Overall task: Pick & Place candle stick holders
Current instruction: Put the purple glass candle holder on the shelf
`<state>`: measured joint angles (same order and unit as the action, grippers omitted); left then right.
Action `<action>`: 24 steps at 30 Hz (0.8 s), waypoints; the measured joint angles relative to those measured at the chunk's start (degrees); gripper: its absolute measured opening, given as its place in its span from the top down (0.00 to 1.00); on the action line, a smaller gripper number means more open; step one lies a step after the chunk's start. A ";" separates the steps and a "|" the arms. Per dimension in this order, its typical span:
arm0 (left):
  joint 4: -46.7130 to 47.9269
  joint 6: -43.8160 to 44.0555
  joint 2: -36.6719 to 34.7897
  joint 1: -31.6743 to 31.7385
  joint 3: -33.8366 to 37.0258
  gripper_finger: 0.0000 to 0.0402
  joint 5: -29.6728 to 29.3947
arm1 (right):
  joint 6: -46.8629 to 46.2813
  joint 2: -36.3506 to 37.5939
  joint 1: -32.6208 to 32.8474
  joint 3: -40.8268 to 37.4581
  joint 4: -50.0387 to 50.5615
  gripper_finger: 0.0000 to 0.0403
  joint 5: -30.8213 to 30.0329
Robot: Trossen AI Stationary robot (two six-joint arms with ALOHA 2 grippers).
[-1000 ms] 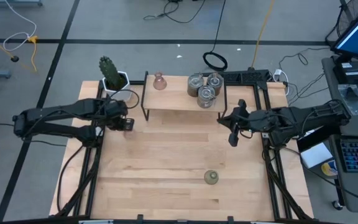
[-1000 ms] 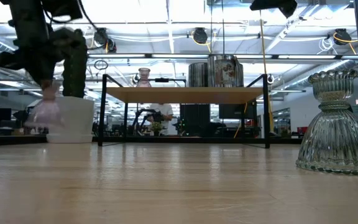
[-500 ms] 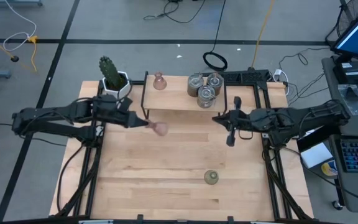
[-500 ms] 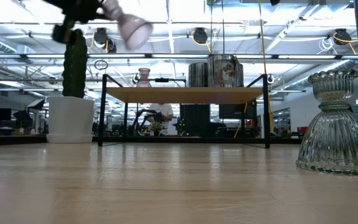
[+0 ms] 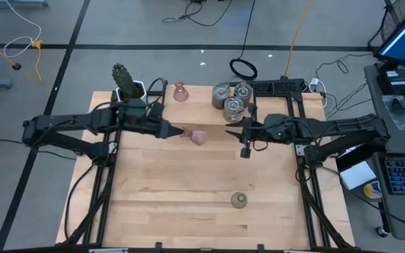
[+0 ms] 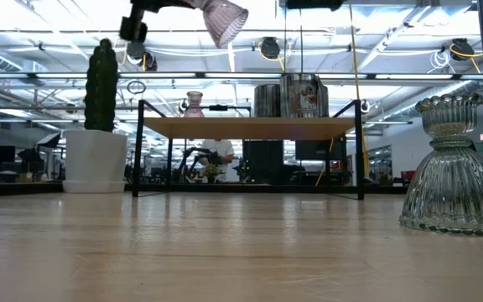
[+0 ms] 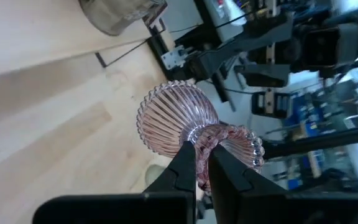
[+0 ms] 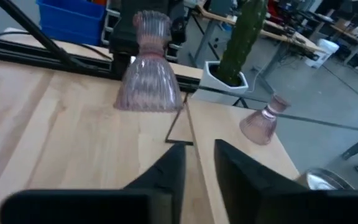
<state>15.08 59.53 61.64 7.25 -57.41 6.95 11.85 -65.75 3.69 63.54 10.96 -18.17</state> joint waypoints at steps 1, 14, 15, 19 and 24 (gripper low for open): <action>1.39 -1.00 1.10 0.13 -1.73 0.96 0.01 | 0.01 -0.65 -0.48 0.70 -0.03 0.79 0.47; 11.90 -10.24 12.88 2.09 -18.22 0.96 -0.95 | 6.83 -10.81 -1.80 13.19 2.34 0.40 1.93; 12.22 -10.88 13.46 2.12 -18.91 0.96 -0.97 | 7.17 -11.96 -1.82 14.38 3.65 0.39 1.85; 13.12 -12.31 14.71 2.44 -20.41 0.96 -0.96 | 7.36 -16.44 -2.82 20.18 10.53 0.37 1.80; 13.13 -12.97 15.00 2.48 -20.91 0.96 -1.17 | 9.32 -20.26 -3.61 24.89 12.16 0.38 1.75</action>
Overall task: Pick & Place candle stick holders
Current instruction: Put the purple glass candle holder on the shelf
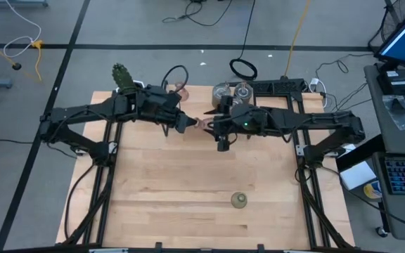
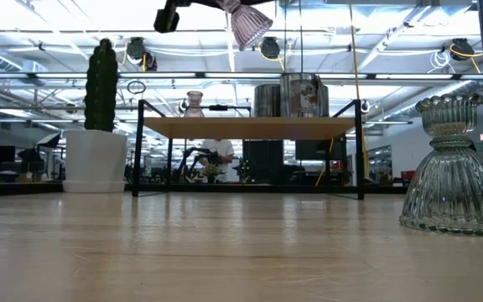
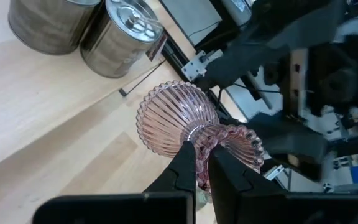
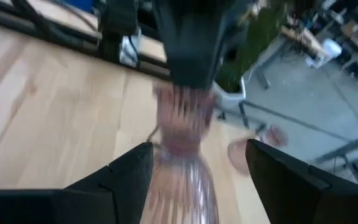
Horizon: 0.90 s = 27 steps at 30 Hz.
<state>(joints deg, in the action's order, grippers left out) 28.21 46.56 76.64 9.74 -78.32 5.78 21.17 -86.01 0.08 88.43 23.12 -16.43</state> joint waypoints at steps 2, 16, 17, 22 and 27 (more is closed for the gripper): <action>0.24 -0.30 0.00 0.00 0.00 0.96 -0.33 | 0.81 -1.02 -0.07 1.10 -0.18 0.38 0.12; -1.83 -1.48 -0.03 -0.01 -0.07 0.96 -2.73 | 0.64 -3.12 -1.82 2.29 -1.17 0.41 1.97; -1.74 -1.48 -0.04 0.00 -0.07 0.96 -2.87 | 0.62 -3.58 -1.92 2.34 -1.61 0.42 2.50; -1.70 -1.45 0.25 0.00 -0.07 0.96 -2.88 | 1.11 -4.53 -1.92 2.22 -1.82 0.48 3.10; -1.62 -1.69 1.64 0.00 -0.11 0.96 -2.85 | 2.02 -4.91 -1.89 2.36 -3.19 0.57 3.04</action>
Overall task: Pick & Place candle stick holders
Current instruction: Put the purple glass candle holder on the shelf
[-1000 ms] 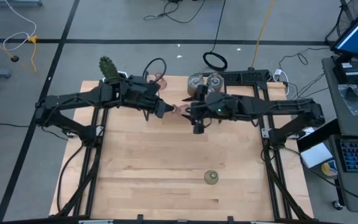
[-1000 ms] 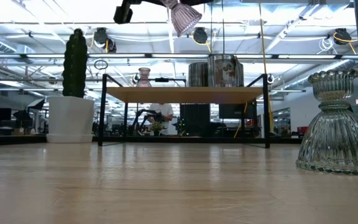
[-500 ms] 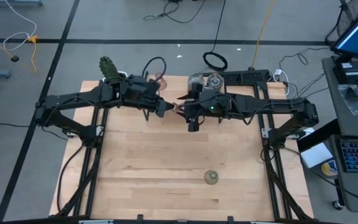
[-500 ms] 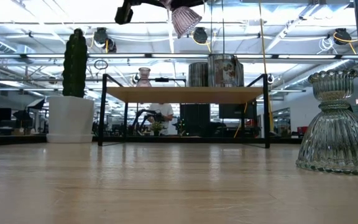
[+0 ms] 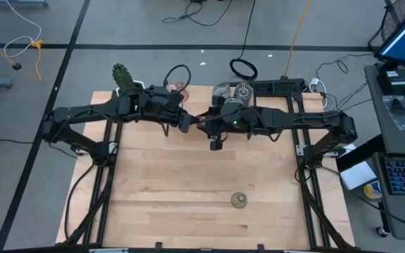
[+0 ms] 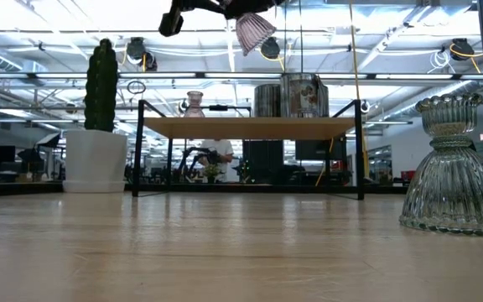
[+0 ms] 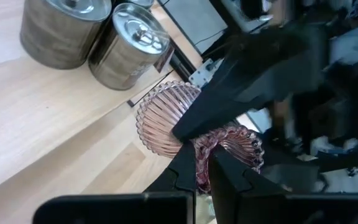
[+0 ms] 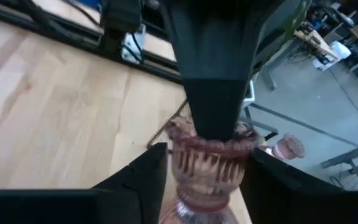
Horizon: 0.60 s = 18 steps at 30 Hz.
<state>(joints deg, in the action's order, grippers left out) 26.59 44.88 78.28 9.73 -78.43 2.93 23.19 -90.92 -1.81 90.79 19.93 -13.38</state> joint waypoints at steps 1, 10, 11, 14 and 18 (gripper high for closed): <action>-0.35 -0.02 0.53 -0.02 0.00 0.96 0.12 | 0.05 -0.11 0.01 -0.09 0.16 0.59 -0.07; -0.70 -1.22 1.16 0.00 -0.02 0.96 0.64 | -0.17 -0.01 -0.01 -0.16 0.39 0.68 -0.05; -0.66 -1.26 1.16 0.00 -0.02 0.96 0.64 | -0.19 -0.02 -0.01 -0.16 0.33 0.68 -0.05; -0.86 -2.05 1.16 0.00 -0.02 0.96 0.71 | -0.36 0.01 -0.01 -0.16 0.28 0.68 -0.07; -0.81 -3.52 1.16 0.02 -0.02 0.90 0.89 | -1.33 0.01 0.00 -0.16 0.23 0.68 -0.08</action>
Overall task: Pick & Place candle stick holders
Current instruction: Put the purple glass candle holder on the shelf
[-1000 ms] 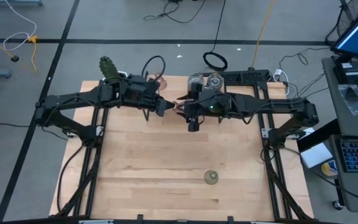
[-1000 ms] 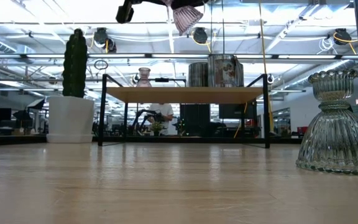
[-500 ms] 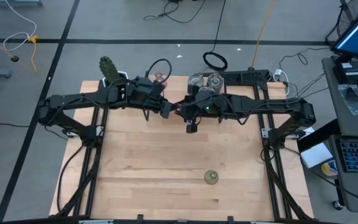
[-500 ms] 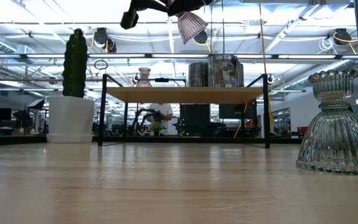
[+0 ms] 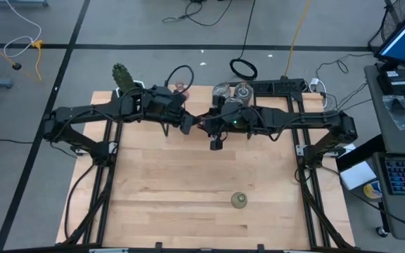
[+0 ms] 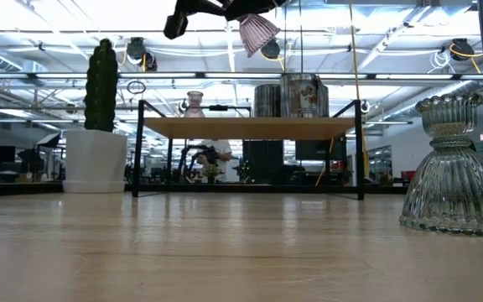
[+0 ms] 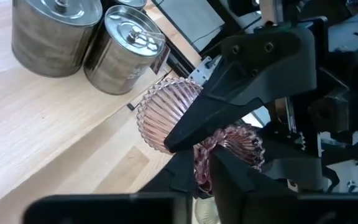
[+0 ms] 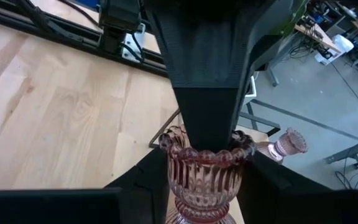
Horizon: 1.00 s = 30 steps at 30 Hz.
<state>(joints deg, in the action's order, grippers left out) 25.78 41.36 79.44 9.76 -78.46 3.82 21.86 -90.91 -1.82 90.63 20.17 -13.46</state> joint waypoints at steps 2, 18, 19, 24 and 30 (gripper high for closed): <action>0.26 -1.11 -0.37 0.00 0.00 0.83 0.30 | -0.07 0.00 0.01 0.00 -0.12 0.68 -0.05; 9.34 -5.90 -8.07 0.56 0.04 0.53 -3.10 | -5.02 0.02 0.22 0.02 -1.61 0.68 -6.42; 10.71 -6.37 -8.98 0.44 0.00 0.53 -4.52 | -5.98 0.02 0.40 0.02 -2.16 0.68 -7.02; 18.43 -7.20 -12.49 -0.95 0.10 0.58 -13.18 | -7.88 0.02 1.83 0.02 -6.47 0.68 -10.81; 22.71 -9.67 -15.95 -1.84 0.11 0.62 -16.26 | -12.19 -3.33 2.74 0.02 -17.30 0.68 -16.75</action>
<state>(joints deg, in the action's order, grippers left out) 48.49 31.69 63.49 7.92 -78.35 -12.44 9.68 -94.25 0.93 90.65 2.86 -30.21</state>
